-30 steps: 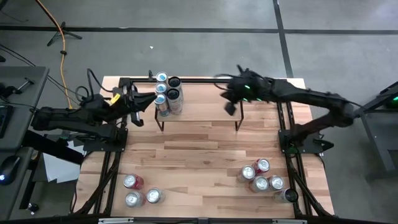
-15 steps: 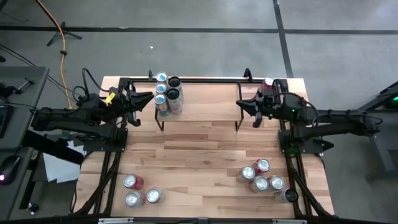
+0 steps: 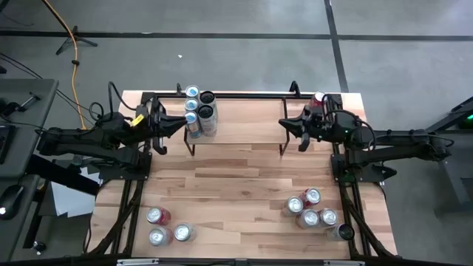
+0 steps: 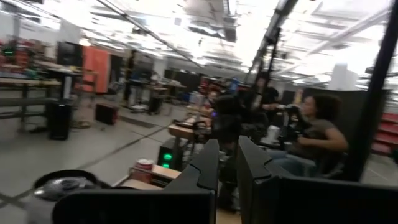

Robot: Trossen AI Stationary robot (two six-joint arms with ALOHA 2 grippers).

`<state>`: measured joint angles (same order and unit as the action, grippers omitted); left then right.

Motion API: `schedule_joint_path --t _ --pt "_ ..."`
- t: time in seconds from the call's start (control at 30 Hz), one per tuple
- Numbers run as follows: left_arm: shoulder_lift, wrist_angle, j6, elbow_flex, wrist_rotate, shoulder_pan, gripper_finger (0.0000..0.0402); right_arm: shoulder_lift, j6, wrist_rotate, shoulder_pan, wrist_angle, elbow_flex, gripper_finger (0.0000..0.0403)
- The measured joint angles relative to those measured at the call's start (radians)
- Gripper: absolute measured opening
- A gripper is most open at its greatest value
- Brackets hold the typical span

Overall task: Place canned beverage on shelf
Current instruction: Put the white-pink soda can aligned with the other white-pink soda cans on the shelf

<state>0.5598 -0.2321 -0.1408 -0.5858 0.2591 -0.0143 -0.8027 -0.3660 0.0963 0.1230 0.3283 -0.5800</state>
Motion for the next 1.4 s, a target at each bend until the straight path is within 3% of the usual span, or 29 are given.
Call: schedule_joint_path --t 0.3,0.6,1.23,1.4 --pt "-0.003 -0.003 -0.068 0.0 -0.182 0.0 0.0001 -0.013 -0.018 0.0 0.0 0.045 0.0 0.0" --pt "-0.003 -0.003 -0.041 0.0 -0.17 0.001 0.0 -0.014 -0.106 0.0 0.0 0.042 0.0 0.0" --pt "-0.003 0.002 -0.023 0.0 -0.167 0.001 0.0007 -0.014 -0.068 0.001 0.0 0.034 0.0 0.0001" --pt "-0.003 0.002 -0.023 0.0 -0.153 0.001 0.0015 -0.014 -0.072 0.0 0.0 0.035 0.0 0.0045"
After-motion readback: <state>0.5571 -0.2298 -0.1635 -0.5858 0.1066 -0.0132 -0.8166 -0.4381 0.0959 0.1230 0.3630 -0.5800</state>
